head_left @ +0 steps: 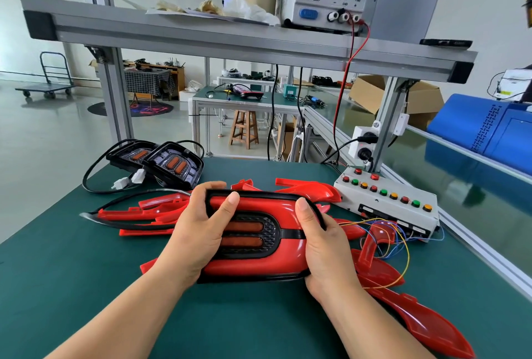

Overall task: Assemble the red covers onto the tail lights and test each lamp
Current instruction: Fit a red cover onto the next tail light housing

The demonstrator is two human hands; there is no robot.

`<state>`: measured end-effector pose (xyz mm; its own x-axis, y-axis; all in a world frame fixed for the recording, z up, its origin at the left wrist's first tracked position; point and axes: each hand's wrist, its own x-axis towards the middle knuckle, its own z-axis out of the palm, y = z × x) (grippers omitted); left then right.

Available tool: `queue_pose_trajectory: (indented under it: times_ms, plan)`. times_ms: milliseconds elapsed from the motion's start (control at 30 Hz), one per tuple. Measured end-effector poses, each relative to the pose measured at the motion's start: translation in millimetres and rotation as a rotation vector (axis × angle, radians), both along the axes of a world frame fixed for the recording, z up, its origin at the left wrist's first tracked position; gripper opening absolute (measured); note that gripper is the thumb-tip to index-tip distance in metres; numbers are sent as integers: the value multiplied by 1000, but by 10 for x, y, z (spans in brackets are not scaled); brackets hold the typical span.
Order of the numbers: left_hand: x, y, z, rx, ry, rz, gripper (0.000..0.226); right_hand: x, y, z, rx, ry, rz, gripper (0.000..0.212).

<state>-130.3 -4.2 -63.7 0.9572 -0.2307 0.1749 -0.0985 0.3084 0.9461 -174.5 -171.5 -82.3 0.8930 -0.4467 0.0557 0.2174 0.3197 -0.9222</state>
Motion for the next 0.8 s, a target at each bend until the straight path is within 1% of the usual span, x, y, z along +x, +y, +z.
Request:
queue_pose_trajectory:
  times_ms: [33, 67, 133, 167, 233, 267, 333, 400, 500, 600, 700, 800]
  plan:
    - [-3, 2, -20, 54, -65, 33, 52, 0, -8, 17, 18, 3, -21, 56]
    - [-2, 9, -48, 158, -148, 108, 55, -4, -20, 35, 43, 10, -40, 58]
    - [-7, 45, -87, 437, -281, 329, 62, -13, -55, 68, 106, 30, -67, 58]
    - [-18, 61, -98, 508, -302, 359, 63, -19, -75, 81, 131, 45, -75, 57]
    - [-31, 74, -151, 569, -271, 245, 56, -29, -110, 89, 156, 70, -80, 56]
    - [-43, 66, -166, 571, -242, 157, 52, -34, -120, 89, 155, 69, -76, 58]
    - [-56, 37, -179, 490, -170, 31, 42, -35, -123, 95, 135, 55, -60, 67]
    - [-52, 17, -170, 348, -123, 7, 37, -36, -122, 115, 140, 29, 24, 73]
    - [-9, 54, -124, 208, -110, -8, 35, -45, -159, 125, 103, -8, 227, 67]
    - [42, 169, -100, 154, -96, -123, 41, -73, -210, 113, 40, -9, 367, 65]
    - [87, 266, -96, 99, -88, -260, 39, -90, -234, 100, 29, -19, 408, 65]
    - [117, 287, -126, 64, -93, -298, 36, -88, -229, 94, 26, -33, 410, 64]
